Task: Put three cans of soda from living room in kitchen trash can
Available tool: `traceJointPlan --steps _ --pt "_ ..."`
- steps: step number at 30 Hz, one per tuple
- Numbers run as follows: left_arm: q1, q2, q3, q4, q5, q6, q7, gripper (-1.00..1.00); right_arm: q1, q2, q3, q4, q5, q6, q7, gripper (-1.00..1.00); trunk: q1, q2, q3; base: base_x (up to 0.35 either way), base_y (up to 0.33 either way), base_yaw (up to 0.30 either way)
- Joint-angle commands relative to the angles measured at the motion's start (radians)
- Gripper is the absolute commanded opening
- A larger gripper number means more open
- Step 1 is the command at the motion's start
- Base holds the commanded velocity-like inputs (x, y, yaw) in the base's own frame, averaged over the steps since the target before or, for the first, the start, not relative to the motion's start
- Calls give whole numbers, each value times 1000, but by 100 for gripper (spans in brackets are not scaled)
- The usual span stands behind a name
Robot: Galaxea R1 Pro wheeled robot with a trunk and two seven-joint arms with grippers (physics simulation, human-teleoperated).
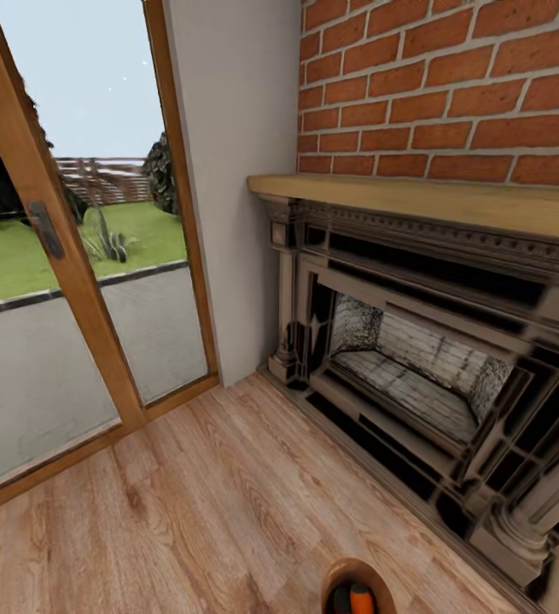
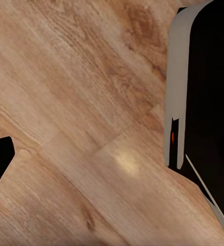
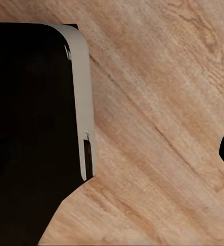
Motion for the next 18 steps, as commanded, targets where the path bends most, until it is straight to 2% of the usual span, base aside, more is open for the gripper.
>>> traceJointPlan --steps 1,11,18 --pt "0 0 0 0 0 0 0 100 0 1 0 0 0 0 0 100 -4 7 3 0 0 0" --pt "0 0 -3 0 0 0 0 100 20 16 1 0 2 1 0 100 -42 77 34 0 0 -3" --pt "0 0 -2 0 0 0 0 100 38 16 0 0 -1 6 -1 100 -69 126 50 0 0 -65"
